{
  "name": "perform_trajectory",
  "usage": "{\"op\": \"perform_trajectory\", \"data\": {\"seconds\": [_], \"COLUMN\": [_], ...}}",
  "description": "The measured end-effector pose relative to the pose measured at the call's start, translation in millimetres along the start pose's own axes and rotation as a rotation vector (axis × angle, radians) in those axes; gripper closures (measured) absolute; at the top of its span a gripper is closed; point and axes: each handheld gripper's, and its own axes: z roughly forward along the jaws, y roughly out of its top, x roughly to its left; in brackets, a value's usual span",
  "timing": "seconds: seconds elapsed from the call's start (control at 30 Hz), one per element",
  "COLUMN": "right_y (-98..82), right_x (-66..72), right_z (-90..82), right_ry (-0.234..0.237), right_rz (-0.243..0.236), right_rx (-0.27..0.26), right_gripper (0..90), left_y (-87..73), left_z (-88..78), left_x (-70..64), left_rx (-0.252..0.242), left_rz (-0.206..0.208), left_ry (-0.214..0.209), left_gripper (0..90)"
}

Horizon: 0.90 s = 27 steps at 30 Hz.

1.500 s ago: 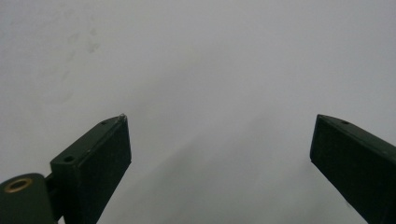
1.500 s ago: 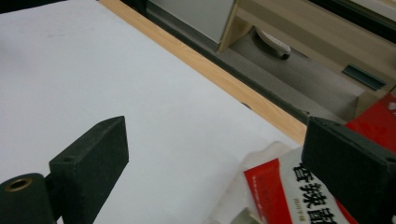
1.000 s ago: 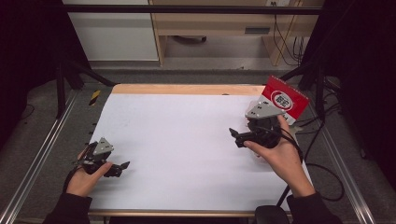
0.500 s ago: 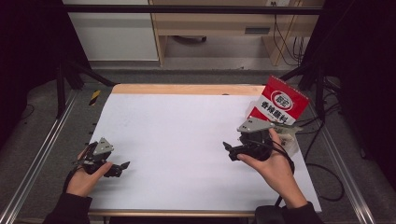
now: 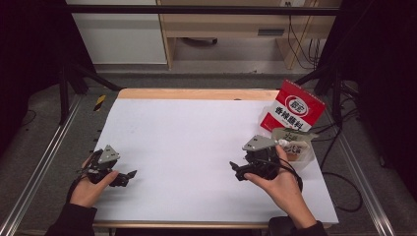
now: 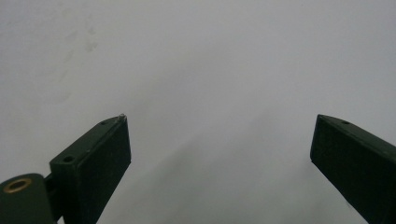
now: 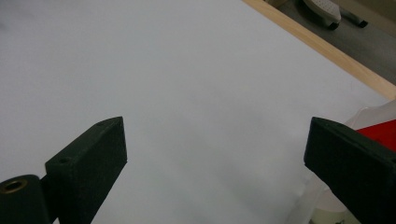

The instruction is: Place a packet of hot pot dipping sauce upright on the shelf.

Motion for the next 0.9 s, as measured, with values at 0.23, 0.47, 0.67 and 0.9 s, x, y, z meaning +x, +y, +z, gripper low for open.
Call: {"op": "perform_trajectory", "data": {"seconds": [0.23,0.47,0.67,0.9], "right_y": [-10.0,-22.9,-29.0,-32.6], "right_x": [9.1,14.9,18.0,20.5], "right_z": [11.4,22.3,30.7,45.7], "right_ry": [0.01,0.035,0.038,0.041], "right_rz": [0.017,0.037,0.047,0.065], "right_rx": [0.021,0.03,0.042,0.064], "right_gripper": [6.0,6.1,6.1,6.0], "left_y": [0.0,0.0,0.0,0.1], "left_z": [-0.1,0.0,0.4,0.4], "left_x": [0.0,-0.1,-0.5,-0.7], "left_rx": [0.0,0.0,0.0,-0.001], "left_rz": [0.0,0.001,0.003,0.005], "left_ry": [0.0,0.0,0.0,-0.001], "left_gripper": [4.9,4.9,4.9,4.9]}}
